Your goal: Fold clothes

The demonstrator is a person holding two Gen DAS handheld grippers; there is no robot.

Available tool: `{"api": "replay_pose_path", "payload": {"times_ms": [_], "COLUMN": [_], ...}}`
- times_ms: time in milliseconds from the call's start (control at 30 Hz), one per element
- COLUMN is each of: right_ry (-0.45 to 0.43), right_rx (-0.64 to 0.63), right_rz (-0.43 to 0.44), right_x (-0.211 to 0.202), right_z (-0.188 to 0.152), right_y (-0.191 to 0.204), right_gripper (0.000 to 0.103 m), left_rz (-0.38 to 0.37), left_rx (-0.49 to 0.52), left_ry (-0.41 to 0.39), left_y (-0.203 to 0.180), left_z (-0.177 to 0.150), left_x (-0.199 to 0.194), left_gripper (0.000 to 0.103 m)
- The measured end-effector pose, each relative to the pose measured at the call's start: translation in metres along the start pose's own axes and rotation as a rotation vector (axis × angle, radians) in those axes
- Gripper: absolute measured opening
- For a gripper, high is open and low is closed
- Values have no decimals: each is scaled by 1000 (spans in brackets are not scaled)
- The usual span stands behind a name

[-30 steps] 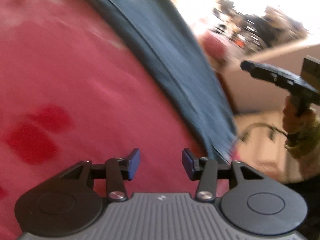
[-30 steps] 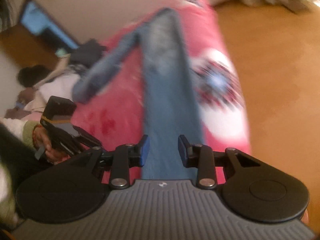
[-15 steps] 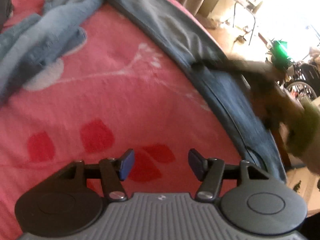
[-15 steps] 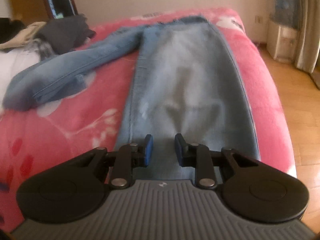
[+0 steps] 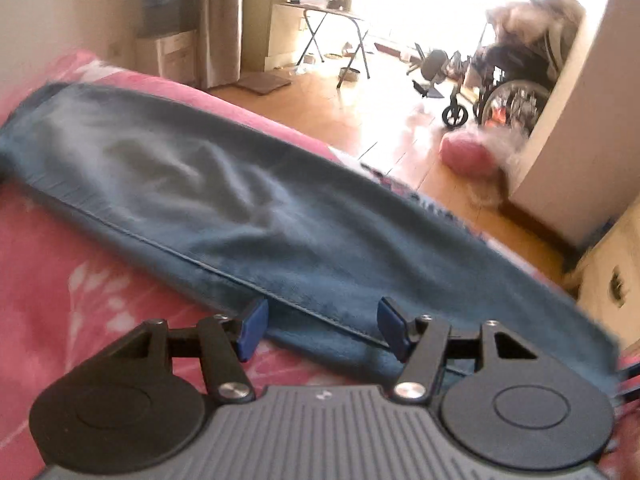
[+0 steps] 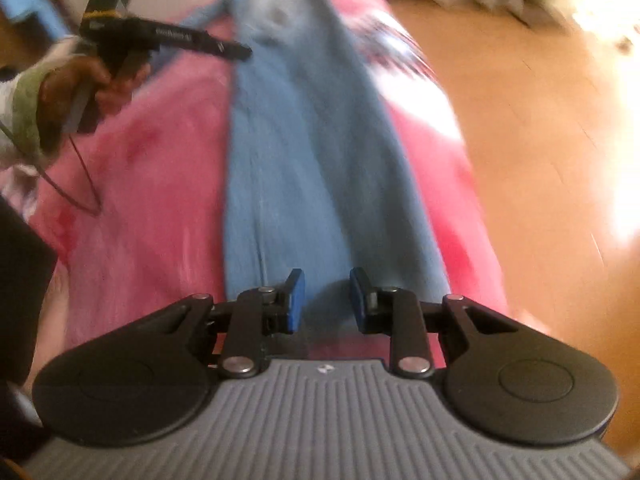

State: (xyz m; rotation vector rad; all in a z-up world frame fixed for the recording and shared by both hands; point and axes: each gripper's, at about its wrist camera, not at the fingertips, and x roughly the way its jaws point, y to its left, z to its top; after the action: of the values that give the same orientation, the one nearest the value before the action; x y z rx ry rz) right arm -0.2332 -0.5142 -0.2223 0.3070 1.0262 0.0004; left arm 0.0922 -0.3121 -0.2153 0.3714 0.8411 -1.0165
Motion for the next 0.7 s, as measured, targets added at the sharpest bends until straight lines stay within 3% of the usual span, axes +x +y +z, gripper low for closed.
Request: {"api": "replay_pose_path", "payload": {"times_ms": [100, 233, 333, 433, 467, 533, 633, 700], "right_ry": [90, 1, -92, -94, -77, -62, -154, -233], "right_rx": [60, 26, 9, 5, 9, 49, 253, 240], "right_rz": [-123, -131, -45, 7, -10, -131, -278, -311], "right_x": [-30, -52, -37, -6, 3, 7, -23, -37], "right_z": [-20, 8, 41, 59, 60, 58, 61, 76], "right_y": [-15, -21, -21, -21, -23, -34, -57, -44], "right_gripper": [24, 24, 24, 22, 22, 22, 24, 24], "left_rz": [25, 42, 45, 41, 40, 34, 4, -11], "left_rx": [6, -42, -83, -105, -112, -142, -202, -236], "left_ry": [-32, -49, -33, -18, -17, -22, -43, -67], "left_y": [-7, -8, -4, 6, 9, 19, 34, 44], "left_z": [-10, -17, -17, -18, -19, -21, -23, -22], "left_x": [0, -6, -9, -9, -10, -16, -26, -33], "left_gripper": [69, 69, 69, 70, 69, 69, 70, 70]}}
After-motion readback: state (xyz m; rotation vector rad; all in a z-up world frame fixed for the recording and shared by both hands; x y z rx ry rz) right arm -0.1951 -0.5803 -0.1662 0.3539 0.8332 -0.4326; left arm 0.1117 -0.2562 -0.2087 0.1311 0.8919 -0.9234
